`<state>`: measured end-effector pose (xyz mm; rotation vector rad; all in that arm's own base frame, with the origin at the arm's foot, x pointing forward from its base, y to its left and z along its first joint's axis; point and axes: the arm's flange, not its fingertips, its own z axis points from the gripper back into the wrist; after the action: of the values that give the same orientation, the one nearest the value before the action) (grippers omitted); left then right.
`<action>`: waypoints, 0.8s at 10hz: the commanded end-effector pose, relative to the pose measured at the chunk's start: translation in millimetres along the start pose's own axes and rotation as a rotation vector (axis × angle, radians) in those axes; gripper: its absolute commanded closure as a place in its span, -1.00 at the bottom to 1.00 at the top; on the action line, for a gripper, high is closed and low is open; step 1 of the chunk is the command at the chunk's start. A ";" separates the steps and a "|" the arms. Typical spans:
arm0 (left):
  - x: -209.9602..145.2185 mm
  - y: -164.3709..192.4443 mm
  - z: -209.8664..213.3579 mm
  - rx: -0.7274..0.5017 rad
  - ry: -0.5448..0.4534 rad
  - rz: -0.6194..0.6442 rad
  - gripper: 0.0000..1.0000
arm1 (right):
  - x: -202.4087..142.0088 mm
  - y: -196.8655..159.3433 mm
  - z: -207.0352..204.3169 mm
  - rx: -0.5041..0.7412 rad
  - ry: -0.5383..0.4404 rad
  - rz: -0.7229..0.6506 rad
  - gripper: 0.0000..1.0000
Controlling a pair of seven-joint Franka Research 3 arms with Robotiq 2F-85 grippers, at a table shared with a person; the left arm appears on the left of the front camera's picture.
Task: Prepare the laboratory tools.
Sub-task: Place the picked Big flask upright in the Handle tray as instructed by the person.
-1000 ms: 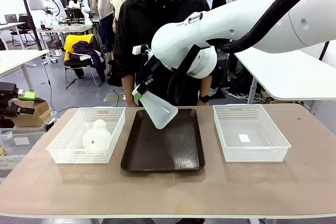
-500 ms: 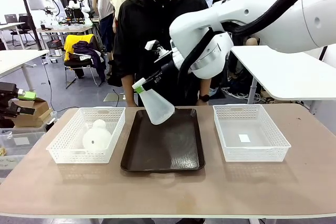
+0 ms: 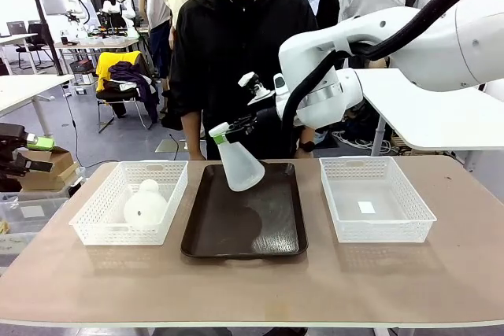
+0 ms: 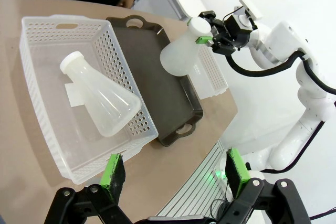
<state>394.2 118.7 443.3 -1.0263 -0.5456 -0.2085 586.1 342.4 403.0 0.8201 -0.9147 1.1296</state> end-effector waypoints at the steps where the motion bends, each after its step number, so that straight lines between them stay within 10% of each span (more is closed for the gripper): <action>1: -1.2 -0.1 1.8 -0.009 0.001 -0.013 -1.00 | 2.5 0.8 -0.8 0.026 -0.005 0.011 1.00; 5: -1.2 -0.1 1.8 -0.009 0.001 -0.013 -1.00 | 5.1 0.7 0.1 0.019 0.009 -0.004 1.00; 8: -1.2 -0.1 1.8 -0.009 0.001 -0.013 -1.00 | -11.9 6.0 18.7 0.145 -0.178 0.050 1.00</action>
<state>394.2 118.7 443.3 -1.0262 -0.5455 -0.2086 588.0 339.0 407.1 0.9578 -0.9481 1.1707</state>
